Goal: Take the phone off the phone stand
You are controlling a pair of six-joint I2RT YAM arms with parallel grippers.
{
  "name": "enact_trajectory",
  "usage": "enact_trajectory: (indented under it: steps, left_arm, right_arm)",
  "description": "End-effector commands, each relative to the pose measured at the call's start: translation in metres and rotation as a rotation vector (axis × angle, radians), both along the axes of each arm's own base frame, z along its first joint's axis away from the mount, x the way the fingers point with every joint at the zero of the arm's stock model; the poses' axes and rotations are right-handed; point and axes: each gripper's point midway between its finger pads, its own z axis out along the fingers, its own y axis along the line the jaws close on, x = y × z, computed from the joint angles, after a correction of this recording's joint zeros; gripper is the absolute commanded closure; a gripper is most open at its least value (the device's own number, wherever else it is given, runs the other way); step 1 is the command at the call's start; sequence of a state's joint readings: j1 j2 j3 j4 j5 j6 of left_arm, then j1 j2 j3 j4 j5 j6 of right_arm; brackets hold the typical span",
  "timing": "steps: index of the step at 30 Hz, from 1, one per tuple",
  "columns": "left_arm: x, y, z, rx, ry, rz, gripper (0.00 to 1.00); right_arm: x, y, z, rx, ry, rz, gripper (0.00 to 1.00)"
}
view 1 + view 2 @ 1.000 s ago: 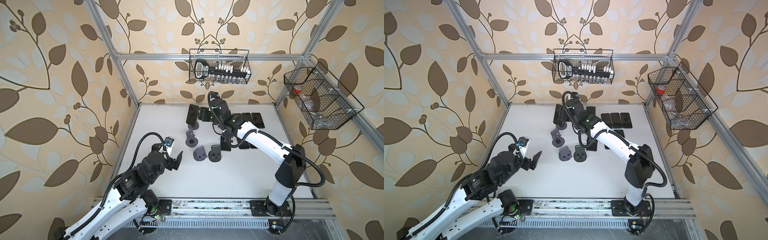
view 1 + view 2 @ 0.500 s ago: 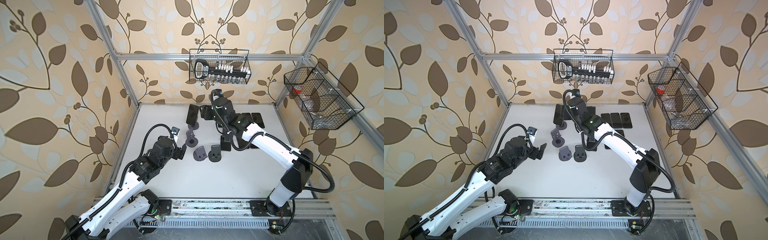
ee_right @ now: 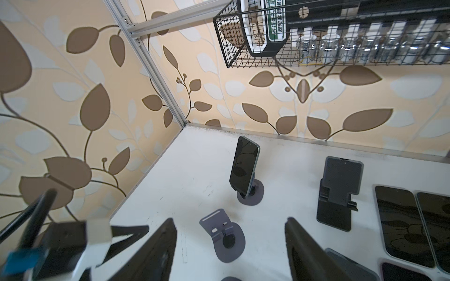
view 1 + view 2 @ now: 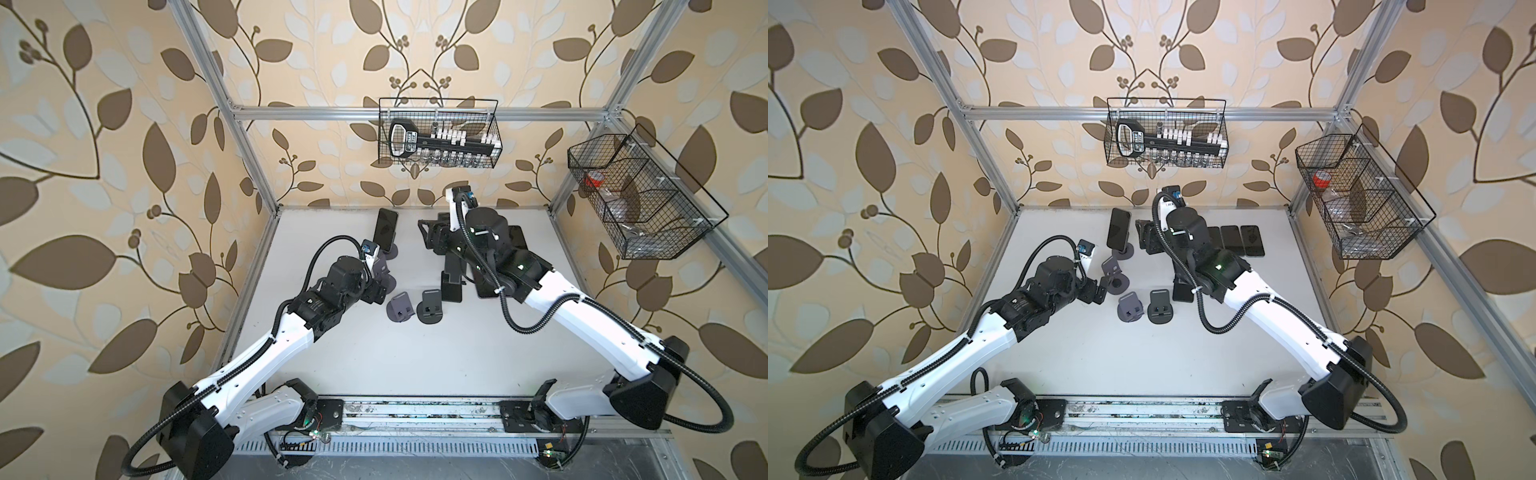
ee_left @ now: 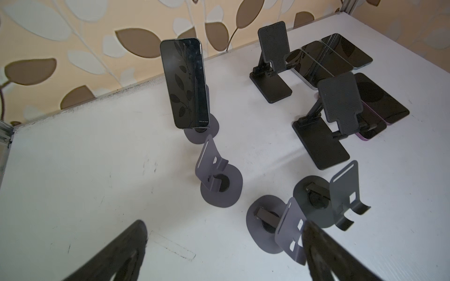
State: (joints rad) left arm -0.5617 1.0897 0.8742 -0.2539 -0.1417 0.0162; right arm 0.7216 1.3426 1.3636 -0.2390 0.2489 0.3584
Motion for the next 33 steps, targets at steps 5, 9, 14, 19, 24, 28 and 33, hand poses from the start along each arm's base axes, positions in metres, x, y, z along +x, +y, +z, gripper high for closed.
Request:
enact_trajectory:
  steps: [5, 9, 14, 19, 24, 28, 33]
  left_arm:
    - [0.039, -0.024, 0.044, -0.092, -0.09, -0.034, 0.01]
    - [0.058, -0.028, 0.049, -0.101, -0.092, -0.033, 0.01]
    - [0.08, -0.03, 0.051, -0.102, -0.102, -0.029, 0.01]
    - [0.103, -0.025, 0.051, -0.135, -0.089, -0.027, 0.01]
    - [0.133, -0.023, 0.033, -0.134, -0.042, -0.037, 0.01]
    - [0.151, -0.018, 0.02, -0.122, -0.014, -0.023, 0.01]
    - [0.168, -0.019, 0.014, -0.126, -0.018, -0.028, 0.01]
  right_arm:
    - [-0.028, -0.026, -0.008, -0.011, -0.023, 0.012, 0.28]
    - [-0.035, -0.026, -0.017, 0.003, 0.003, 0.04, 0.28]
    - [-0.042, -0.017, -0.027, 0.019, 0.043, 0.099, 0.26]
    - [-0.054, -0.005, -0.032, 0.043, 0.076, 0.19, 0.22]
    - [-0.062, 0.004, -0.044, 0.066, 0.121, 0.25, 0.0]
    - [-0.065, 0.004, -0.048, 0.09, 0.147, 0.25, 0.0]
    - [-0.07, -0.001, -0.053, 0.107, 0.157, 0.242, 0.0]
